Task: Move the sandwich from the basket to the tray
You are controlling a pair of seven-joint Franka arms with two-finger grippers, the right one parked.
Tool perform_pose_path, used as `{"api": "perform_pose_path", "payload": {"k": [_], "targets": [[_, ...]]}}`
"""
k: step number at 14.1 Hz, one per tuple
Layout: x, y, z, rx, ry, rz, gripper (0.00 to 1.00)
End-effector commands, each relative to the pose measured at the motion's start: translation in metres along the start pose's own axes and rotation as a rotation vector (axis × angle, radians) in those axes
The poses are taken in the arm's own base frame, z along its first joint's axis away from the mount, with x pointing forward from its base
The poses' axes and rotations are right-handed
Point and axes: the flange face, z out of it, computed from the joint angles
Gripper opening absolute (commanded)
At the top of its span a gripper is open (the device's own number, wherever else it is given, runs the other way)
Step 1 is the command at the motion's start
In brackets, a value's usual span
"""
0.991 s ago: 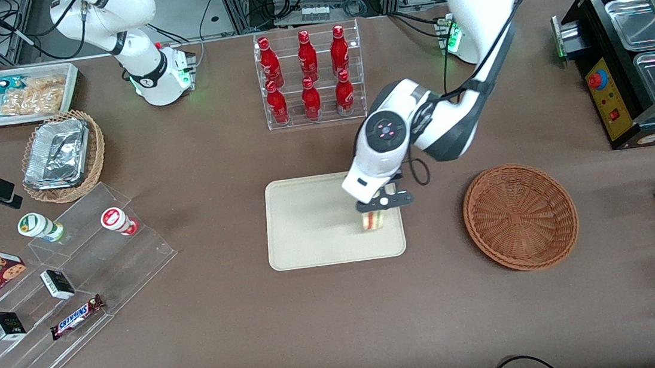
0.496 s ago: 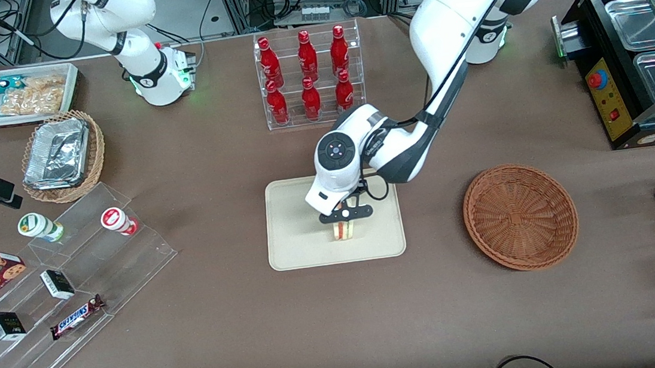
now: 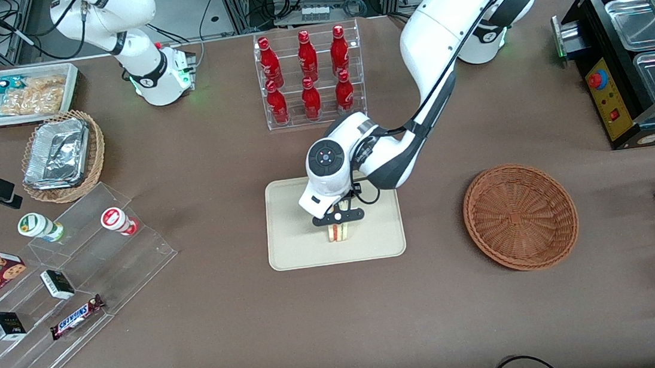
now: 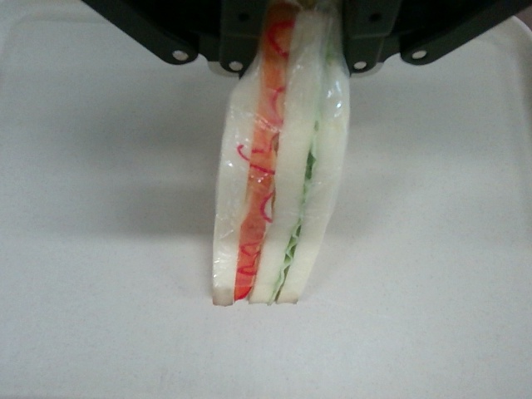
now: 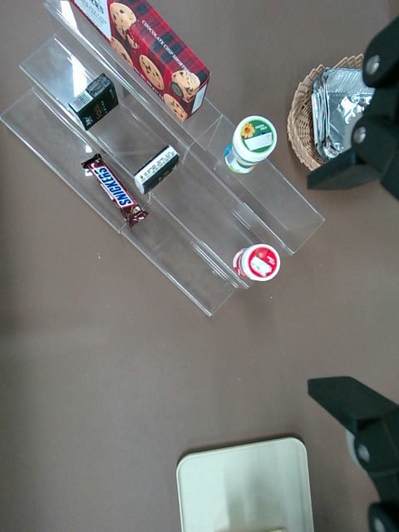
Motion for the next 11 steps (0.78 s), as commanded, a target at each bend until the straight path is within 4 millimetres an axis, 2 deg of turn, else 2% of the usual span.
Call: {"api": "perform_pose_path", "payload": {"k": [1,5,7,9,11], "targets": [[0.007,0.004,-0.009,0.002,0.029,-0.028,1.0],[0.022,-0.003,-0.022,-0.009,0.054,-0.09,1.0],[0.042,-0.023,-0.036,0.005,0.09,-0.129,1.0],[0.059,-0.043,-0.064,0.006,0.129,-0.168,1.0],[0.083,-0.087,-0.11,0.016,0.146,-0.226,1.0]]}}
